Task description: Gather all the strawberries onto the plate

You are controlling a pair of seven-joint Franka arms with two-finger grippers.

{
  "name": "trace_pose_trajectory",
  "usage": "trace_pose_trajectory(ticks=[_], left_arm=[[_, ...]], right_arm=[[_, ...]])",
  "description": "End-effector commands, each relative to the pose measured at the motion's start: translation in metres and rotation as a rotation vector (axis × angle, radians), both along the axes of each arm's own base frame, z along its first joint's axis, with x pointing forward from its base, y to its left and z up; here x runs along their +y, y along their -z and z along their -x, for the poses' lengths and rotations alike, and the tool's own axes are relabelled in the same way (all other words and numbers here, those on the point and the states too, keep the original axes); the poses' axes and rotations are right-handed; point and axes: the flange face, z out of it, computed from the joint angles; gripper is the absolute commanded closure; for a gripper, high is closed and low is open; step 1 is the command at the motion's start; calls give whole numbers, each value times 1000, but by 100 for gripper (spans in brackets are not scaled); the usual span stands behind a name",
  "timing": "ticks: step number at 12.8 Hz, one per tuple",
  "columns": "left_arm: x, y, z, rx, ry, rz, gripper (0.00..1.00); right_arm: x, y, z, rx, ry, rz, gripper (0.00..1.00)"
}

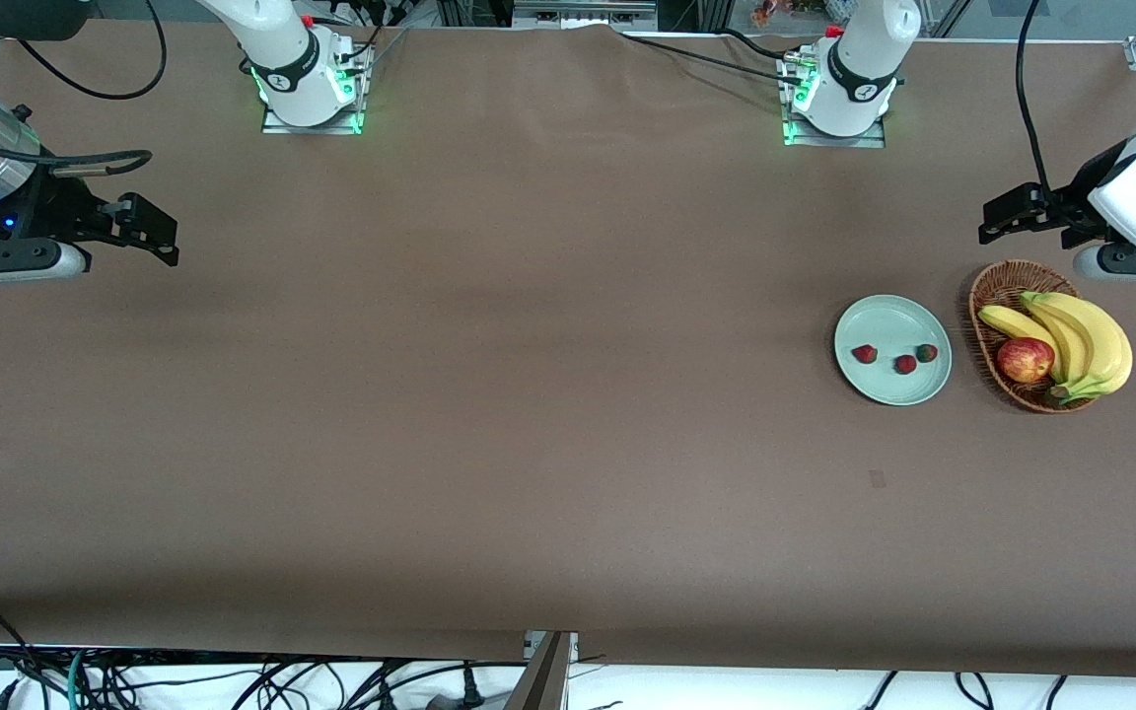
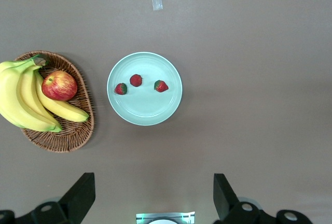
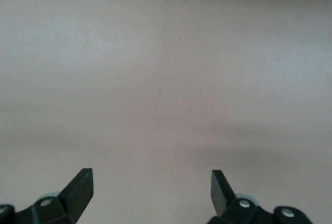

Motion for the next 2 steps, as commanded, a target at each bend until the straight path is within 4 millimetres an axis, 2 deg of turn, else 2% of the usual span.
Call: trace_pose_trajectory(ticks=[1,2], left_arm=[[2,-4,-5,4,27,-22,0],[2,-3,-6,5,27,-22,0]], right_arm=[[-1,-5,-4,-3,5,-4,0],[-1,-5,-4,-3,5,-4,0]])
